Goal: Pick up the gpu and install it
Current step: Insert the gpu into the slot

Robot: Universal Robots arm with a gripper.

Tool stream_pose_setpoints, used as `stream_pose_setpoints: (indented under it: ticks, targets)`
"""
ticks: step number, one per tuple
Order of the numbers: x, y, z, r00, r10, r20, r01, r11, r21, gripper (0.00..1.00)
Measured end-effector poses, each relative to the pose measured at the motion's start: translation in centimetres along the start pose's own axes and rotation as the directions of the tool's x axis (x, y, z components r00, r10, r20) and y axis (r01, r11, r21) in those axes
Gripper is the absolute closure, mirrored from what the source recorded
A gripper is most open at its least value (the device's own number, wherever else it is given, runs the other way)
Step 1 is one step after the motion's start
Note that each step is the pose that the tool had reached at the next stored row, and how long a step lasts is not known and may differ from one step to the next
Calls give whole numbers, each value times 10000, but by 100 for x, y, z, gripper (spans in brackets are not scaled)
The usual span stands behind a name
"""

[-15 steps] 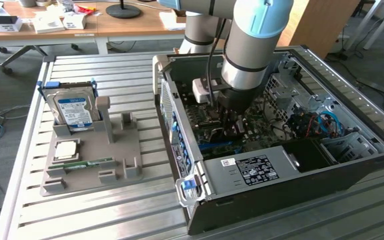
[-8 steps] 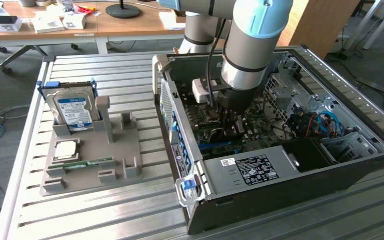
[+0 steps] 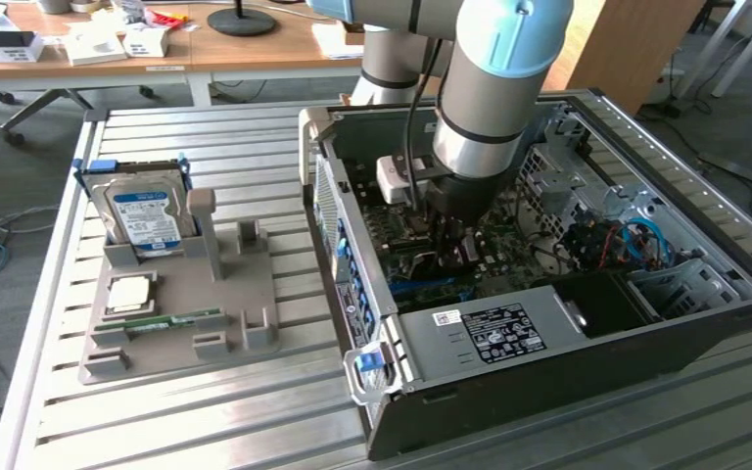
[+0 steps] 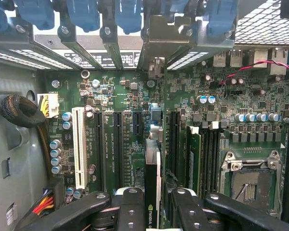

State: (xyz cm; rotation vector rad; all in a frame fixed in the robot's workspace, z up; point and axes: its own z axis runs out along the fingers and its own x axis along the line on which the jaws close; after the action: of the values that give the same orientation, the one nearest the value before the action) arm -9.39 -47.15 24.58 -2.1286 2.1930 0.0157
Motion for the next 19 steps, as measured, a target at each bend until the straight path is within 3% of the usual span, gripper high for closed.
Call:
stream_pose_setpoints:
  ticks: [19]
  targets:
    - [-6,1,14,10000,0,-1,0,10000,0,74]
